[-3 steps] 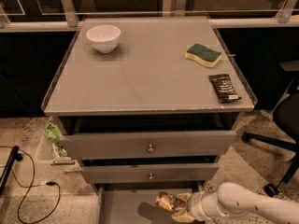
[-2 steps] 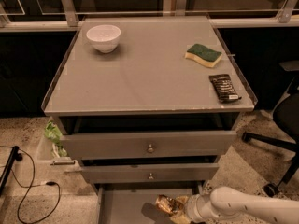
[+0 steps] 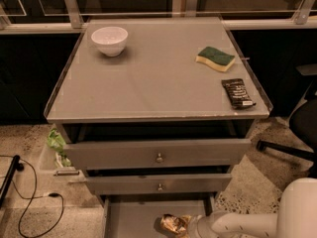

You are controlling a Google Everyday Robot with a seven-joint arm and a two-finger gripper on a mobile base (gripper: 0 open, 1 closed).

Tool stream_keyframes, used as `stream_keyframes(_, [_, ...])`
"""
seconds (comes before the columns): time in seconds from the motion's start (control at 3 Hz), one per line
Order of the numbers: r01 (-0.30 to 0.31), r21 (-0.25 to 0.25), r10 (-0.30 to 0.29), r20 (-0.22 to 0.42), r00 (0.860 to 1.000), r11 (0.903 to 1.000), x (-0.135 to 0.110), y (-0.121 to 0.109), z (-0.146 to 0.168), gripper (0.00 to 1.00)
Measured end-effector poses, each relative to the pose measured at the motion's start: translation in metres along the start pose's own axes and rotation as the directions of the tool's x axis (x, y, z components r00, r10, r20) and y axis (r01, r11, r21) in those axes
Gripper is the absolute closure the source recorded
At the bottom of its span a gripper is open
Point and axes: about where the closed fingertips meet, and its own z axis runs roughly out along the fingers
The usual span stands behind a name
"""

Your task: Place orange can into bottom drawer

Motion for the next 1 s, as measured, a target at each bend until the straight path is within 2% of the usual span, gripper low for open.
stream_keyframes(0.33, [0.013,0.037,-0.014,0.027,1.000,0.9992,0.009,-0.003,0.028,1.00])
stream_keyframes(1.0, [0.029,0.110,-0.038,0.084,0.996,0.9935,0.010,-0.030,0.054,1.00])
